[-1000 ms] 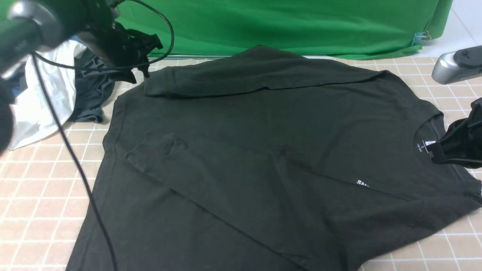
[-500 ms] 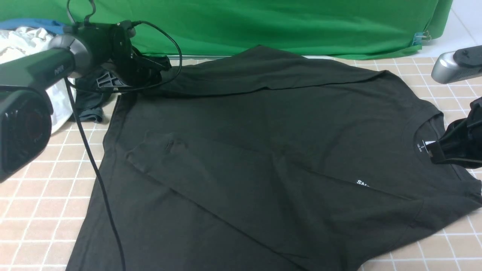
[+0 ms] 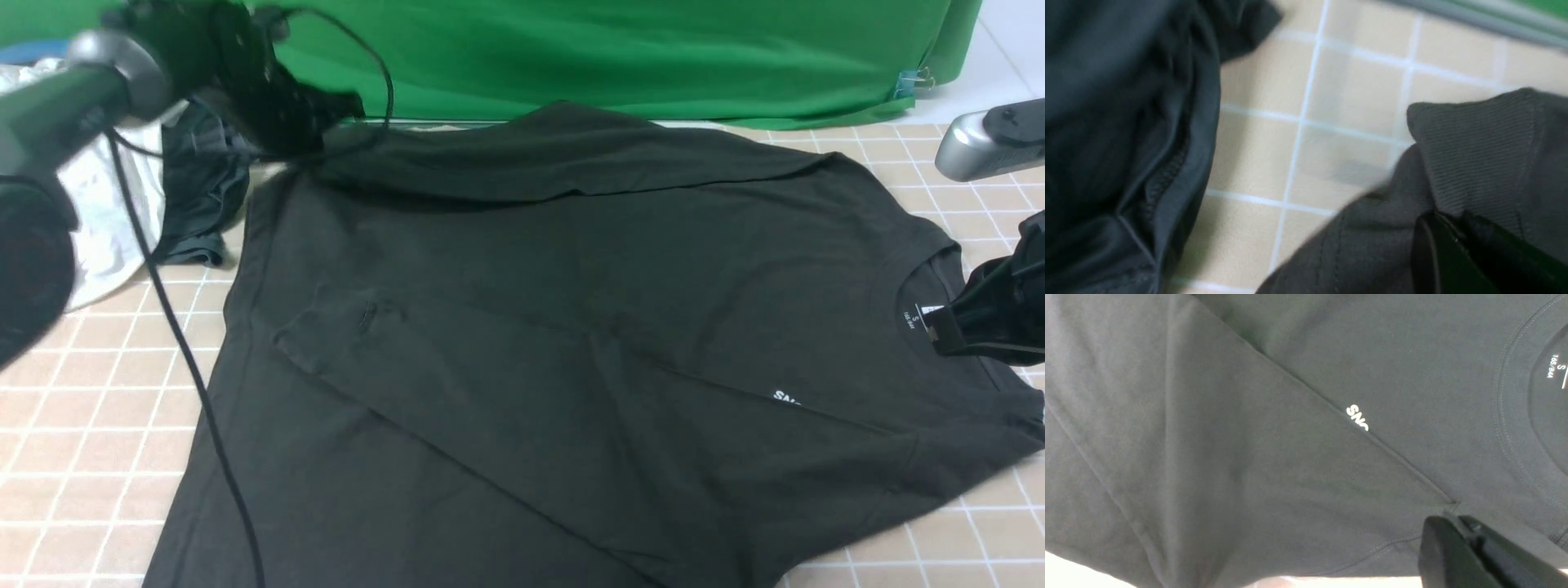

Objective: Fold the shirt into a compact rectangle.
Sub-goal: 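Fold the left side of the dark shirt inward over its body with the left gripper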

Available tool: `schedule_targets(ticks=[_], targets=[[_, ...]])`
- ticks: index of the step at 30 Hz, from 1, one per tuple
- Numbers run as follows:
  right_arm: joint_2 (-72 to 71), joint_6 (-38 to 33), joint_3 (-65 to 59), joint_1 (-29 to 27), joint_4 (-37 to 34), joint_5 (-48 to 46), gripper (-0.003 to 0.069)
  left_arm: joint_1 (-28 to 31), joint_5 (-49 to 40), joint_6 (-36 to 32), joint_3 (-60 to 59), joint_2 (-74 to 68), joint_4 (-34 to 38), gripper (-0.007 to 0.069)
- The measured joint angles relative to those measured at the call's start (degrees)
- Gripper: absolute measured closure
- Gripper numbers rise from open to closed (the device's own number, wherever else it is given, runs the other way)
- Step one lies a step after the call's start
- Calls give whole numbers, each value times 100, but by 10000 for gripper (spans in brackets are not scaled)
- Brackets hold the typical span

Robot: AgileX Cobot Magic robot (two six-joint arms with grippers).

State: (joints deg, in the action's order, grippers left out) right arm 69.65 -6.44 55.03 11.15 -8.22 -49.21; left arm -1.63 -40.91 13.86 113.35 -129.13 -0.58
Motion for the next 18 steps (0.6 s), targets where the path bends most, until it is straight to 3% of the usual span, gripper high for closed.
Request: schedule_targets(ticks=[12,18], targets=[[0,0,0,0,-33,-11,614,-5,-645,-195,60,690,58,594],[0,0,0,0,-50,-11,603,-5,-1931,-233,60,778,279,594]])
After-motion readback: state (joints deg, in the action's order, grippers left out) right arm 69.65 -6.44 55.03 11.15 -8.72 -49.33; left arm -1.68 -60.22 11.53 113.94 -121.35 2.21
